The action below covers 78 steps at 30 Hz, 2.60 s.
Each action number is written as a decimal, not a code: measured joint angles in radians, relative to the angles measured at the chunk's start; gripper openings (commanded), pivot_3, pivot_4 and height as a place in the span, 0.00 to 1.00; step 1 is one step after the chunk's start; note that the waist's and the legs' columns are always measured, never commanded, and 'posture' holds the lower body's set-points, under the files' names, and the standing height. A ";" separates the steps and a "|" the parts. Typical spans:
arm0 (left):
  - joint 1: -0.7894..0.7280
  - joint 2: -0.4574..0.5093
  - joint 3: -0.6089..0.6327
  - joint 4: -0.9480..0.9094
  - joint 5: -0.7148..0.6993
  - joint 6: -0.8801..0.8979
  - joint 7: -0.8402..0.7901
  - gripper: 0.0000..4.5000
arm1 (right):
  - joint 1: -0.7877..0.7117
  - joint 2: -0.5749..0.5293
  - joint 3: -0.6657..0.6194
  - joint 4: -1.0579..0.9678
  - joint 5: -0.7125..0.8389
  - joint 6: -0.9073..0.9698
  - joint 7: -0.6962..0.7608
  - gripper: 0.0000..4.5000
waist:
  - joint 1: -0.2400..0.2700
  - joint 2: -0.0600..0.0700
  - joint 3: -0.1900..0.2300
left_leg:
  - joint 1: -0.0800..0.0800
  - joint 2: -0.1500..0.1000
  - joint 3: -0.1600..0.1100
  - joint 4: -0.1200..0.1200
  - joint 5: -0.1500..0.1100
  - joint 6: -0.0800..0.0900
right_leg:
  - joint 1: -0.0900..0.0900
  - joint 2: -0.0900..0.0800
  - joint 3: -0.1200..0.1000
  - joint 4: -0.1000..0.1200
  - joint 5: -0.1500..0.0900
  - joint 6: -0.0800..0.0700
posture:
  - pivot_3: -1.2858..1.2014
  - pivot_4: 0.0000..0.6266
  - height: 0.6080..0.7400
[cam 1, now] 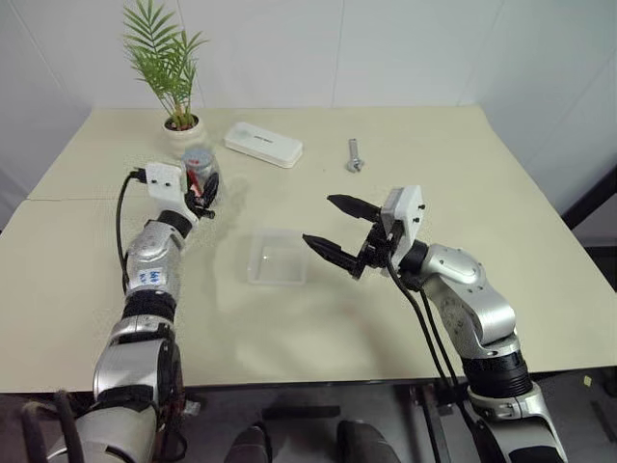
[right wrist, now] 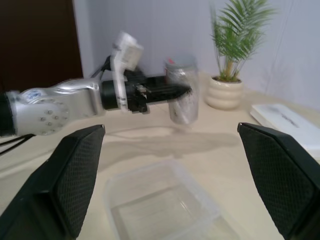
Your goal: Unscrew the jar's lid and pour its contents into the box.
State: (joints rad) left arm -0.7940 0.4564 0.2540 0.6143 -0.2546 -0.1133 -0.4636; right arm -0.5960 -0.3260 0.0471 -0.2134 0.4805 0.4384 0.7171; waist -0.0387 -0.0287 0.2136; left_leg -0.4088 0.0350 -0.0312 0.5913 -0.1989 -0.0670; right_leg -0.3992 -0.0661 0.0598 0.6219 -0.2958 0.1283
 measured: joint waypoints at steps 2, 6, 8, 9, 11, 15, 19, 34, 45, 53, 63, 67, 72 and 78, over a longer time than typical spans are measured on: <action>0.105 0.092 -0.016 -0.246 -0.084 0.184 -0.099 0.42 | -0.048 -0.015 -0.008 -0.025 0.036 0.085 -0.017 1.00 | -0.010 0.000 0.000 | 0.000 0.002 0.000 0.000 0.000 -0.001 | -0.002 0.001 0.001 0.003 -0.001 -0.002 | 0.52 0.24 1.00; 0.243 0.246 -0.027 -0.589 -0.244 0.486 -0.252 0.42 | -0.168 0.004 -0.014 -0.061 0.119 0.234 -0.064 1.00 | -0.015 0.001 0.000 | 0.002 0.004 0.000 -0.001 0.000 -0.001 | -0.003 0.003 0.000 0.006 -0.003 -0.006 | 0.52 0.24 1.00; 0.288 0.272 -0.037 -0.690 -0.295 0.571 -0.297 0.42 | -0.221 0.025 -0.015 -0.063 0.156 0.292 -0.093 1.00 | -0.015 0.001 0.000 | 0.002 0.004 0.000 -0.001 0.000 -0.001 | -0.003 0.003 0.000 0.006 -0.003 -0.007 | 0.52 0.24 1.00; 0.304 0.275 -0.039 -0.721 -0.308 0.600 -0.307 0.42 | -0.239 0.029 -0.014 -0.061 0.166 0.314 -0.105 1.00 | -0.014 0.001 0.000 | 0.002 0.004 0.000 0.000 0.000 -0.001 | -0.003 0.003 0.000 0.006 -0.003 -0.008 | 0.52 0.24 1.00; 0.329 0.278 -0.042 -0.756 -0.320 0.640 -0.311 0.42 | -0.267 0.048 -0.011 -0.053 0.168 0.342 -0.126 1.00 | -0.014 0.001 0.000 | 0.002 0.004 0.000 0.000 0.000 -0.001 | -0.003 0.003 0.000 0.005 -0.004 -0.009 | 0.52 0.24 1.00; 0.334 0.232 -0.071 -0.828 -0.344 0.692 -0.296 0.42 | -0.314 0.100 0.045 -0.018 0.145 0.355 -0.144 1.00 | -0.014 0.001 0.000 | 0.002 0.004 0.000 -0.001 0.000 0.000 | -0.003 0.003 0.000 0.005 -0.003 -0.008 | 0.52 0.24 1.00; 0.334 0.210 -0.093 -0.853 -0.350 0.717 -0.292 0.42 | -0.315 0.114 0.107 0.022 0.085 0.344 -0.148 1.00 | -0.014 0.001 0.000 | -0.004 0.004 0.001 -0.001 -0.001 0.000 | -0.011 0.003 0.001 0.006 -0.003 -0.008 | 0.52 0.24 1.00; 0.325 0.178 -0.115 -0.856 -0.350 0.725 -0.294 0.42 | -0.314 0.143 0.133 0.060 0.027 0.329 -0.140 1.00 | -0.015 0.001 0.000 | -0.011 0.005 0.000 0.001 0.000 0.000 | -0.017 0.005 0.000 0.008 -0.002 -0.007 | 0.52 0.24 1.00; 0.325 0.177 -0.115 -0.859 -0.351 0.726 -0.296 0.42 | -0.293 0.130 0.135 0.044 0.028 0.346 -0.116 0.56 | -0.015 0.001 0.000 | -0.011 0.005 0.000 0.002 0.000 0.000 | -0.017 0.005 0.000 0.008 -0.002 -0.007 | 0.52 0.24 1.00; 0.274 0.203 -0.121 -0.828 -0.384 0.682 -0.503 0.42 | -0.347 0.005 0.126 0.112 0.082 0.224 0.214 0.56 | -0.014 0.001 0.000 | -0.012 0.005 0.000 0.003 0.000 0.000 | -0.016 0.005 0.000 0.007 -0.002 -0.006 | 0.52 0.24 1.00; 0.184 0.185 -0.161 -0.719 -0.381 0.570 -0.698 0.42 | -0.460 -0.035 0.125 0.296 0.098 0.114 0.535 0.56 | -0.016 0.001 0.000 | -0.012 0.006 0.000 0.004 -0.001 0.000 | -0.016 0.006 0.000 0.007 -0.002 -0.006 | 0.52 0.24 1.00; 0.212 0.174 -0.154 -0.725 -0.386 0.570 -0.682 0.42 | -0.460 -0.020 0.120 0.302 0.100 0.135 0.525 0.85 | -0.017 0.001 0.000 | -0.012 0.006 0.000 0.004 -0.001 0.000 | -0.016 0.006 0.000 0.008 -0.002 -0.006 | 0.52 0.24 1.00; 0.238 0.194 -0.143 -0.726 -0.386 0.592 -0.683 0.42 | -0.462 0.011 0.089 0.317 0.093 0.125 0.458 1.00 | -0.004 -0.001 0.000 | -0.013 0.025 0.034 0.022 -0.014 -0.002 | -0.032 0.026 0.036 0.017 0.003 -0.007 | 0.52 0.24 1.00; 0.238 0.207 -0.117 -0.726 -0.386 0.592 -0.669 0.42 | -0.479 0.007 0.085 0.305 0.066 0.118 0.424 1.00 | -0.022 -0.001 0.000 | -0.012 0.027 0.034 0.023 -0.014 -0.002 | -0.033 0.029 0.036 0.019 0.003 -0.008 | 0.52 0.24 1.00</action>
State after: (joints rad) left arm -0.5557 0.6637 0.1366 -0.1112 -0.6409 0.4788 -1.1330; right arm -1.0750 -0.3194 0.1321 0.0918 0.5467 0.5559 1.1413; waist -0.0610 -0.0296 0.2134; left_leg -0.4209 0.0623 0.0027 0.6139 -0.2126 -0.0688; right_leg -0.4317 -0.0374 0.0961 0.6408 -0.2924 0.1208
